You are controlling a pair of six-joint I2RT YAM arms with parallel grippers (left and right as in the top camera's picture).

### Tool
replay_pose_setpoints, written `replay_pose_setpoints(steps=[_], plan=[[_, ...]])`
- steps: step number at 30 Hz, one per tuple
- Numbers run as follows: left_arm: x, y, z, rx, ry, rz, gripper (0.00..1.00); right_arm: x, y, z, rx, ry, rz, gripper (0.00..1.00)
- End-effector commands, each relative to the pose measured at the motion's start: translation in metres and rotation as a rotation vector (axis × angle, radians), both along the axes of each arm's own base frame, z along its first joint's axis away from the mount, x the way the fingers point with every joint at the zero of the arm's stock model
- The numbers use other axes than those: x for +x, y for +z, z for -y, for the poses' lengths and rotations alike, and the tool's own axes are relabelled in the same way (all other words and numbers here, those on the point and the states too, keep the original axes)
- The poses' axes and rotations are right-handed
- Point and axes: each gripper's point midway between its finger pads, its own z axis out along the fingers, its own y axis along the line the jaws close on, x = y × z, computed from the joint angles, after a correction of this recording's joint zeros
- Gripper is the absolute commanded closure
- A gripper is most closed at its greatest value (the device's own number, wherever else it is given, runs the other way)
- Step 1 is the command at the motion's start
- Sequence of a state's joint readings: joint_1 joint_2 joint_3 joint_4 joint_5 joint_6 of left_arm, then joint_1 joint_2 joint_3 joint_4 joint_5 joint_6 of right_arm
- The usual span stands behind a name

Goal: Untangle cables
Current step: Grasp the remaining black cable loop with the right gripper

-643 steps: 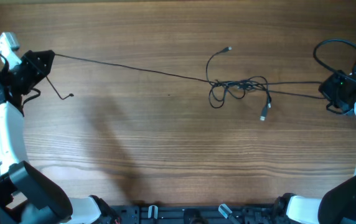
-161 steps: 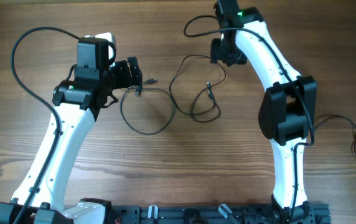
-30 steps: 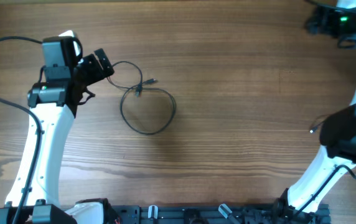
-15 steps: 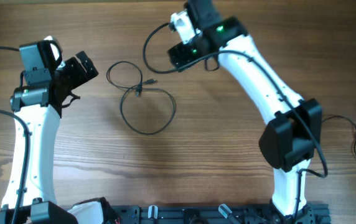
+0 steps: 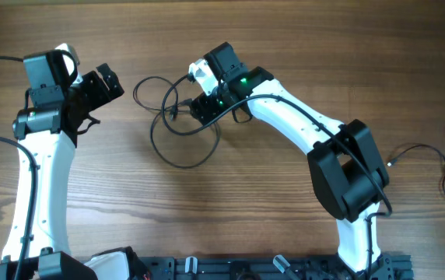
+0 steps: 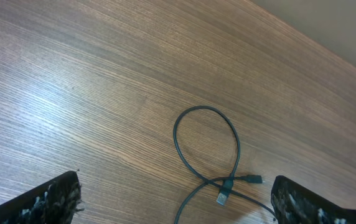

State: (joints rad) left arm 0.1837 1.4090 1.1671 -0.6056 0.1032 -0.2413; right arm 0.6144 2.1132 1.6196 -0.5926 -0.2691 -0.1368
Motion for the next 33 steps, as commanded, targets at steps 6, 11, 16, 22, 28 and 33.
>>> replay_pose_setpoints(steps=[6,11,16,22,28,33], plan=[[0.002,0.010,0.007,-0.015,-0.047,0.031,0.00,-0.017,-0.012,0.020,-0.124,0.145,0.009,0.13],[0.001,0.009,0.007,-0.017,-0.047,0.025,0.00,-0.004,-0.024,0.028,-0.164,0.075,0.062,0.13],[0.001,0.009,0.007,-0.017,-0.047,0.025,0.00,0.003,-0.019,0.019,-0.110,0.036,0.077,0.13],[0.001,0.009,0.009,-0.027,-0.057,0.028,0.00,0.003,-0.033,0.012,-0.080,0.030,0.045,0.13],[0.001,0.009,0.009,-0.027,-0.057,0.028,0.00,0.008,-0.040,0.007,-0.061,0.009,0.047,0.13],[0.001,0.009,0.009,-0.027,-0.057,0.027,0.00,0.007,-0.053,0.007,-0.071,0.000,0.025,0.12]])
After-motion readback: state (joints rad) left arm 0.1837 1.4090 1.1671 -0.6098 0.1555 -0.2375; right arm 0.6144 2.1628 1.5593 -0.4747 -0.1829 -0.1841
